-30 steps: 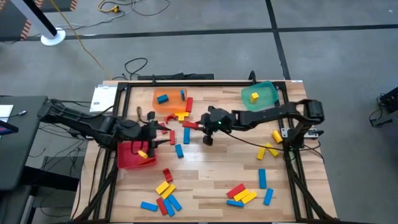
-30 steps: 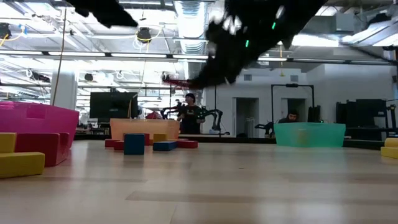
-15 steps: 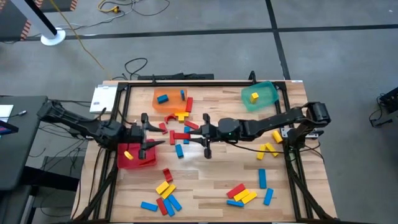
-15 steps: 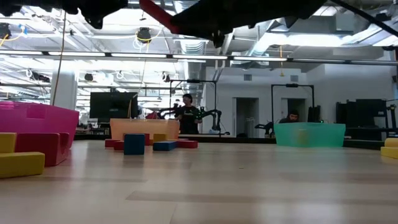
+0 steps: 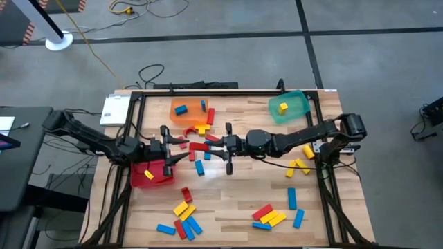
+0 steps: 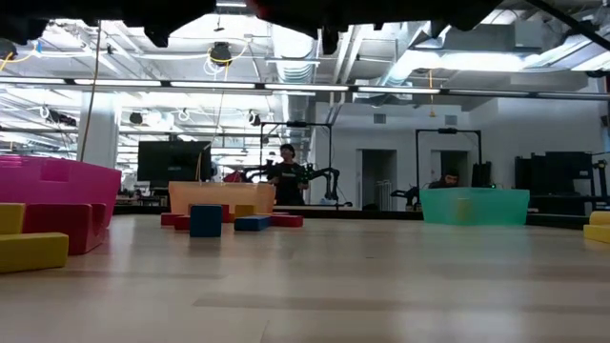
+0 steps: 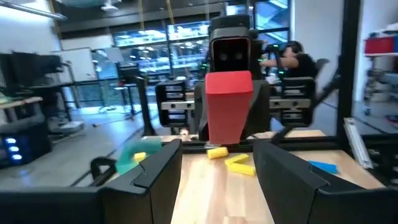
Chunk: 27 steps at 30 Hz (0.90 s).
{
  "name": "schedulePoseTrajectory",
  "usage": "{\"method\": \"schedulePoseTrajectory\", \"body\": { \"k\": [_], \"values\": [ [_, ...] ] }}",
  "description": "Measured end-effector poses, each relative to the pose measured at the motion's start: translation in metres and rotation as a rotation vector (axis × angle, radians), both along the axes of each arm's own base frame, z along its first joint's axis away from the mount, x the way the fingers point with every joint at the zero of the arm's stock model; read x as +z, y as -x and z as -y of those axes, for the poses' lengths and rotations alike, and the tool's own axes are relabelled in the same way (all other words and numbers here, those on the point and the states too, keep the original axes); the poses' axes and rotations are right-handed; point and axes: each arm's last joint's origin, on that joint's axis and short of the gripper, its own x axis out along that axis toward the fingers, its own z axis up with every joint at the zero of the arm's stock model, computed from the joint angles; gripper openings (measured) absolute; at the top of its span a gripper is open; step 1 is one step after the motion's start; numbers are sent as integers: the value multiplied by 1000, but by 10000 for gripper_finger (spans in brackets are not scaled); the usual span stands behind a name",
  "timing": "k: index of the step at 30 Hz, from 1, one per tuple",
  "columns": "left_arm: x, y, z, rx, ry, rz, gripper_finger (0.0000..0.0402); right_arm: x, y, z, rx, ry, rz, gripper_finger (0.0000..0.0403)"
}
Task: Sort blocks
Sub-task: Put the red block into the red bin
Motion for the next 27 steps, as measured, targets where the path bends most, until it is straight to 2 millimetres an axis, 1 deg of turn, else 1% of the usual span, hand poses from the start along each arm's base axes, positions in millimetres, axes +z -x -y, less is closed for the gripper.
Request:
{"method": "schedulePoseTrajectory", "body": {
  "k": [9, 14, 19, 27],
  "values": [
    [0, -14, 4, 42, -35, 112, 195, 0, 0, 1, -37, 8, -5, 77],
    [-6, -21, 7, 20, -37, 106, 195, 0, 0, 1, -46, 23, -4, 77],
    [-6, -23, 8, 19, -19, 135, 195, 0, 0, 2, -50, 22, -2, 77],
    [2, -24, 8, 14, -24, 177, 195, -1, 0, 3, -53, 23, -8, 77]
  ]
}}
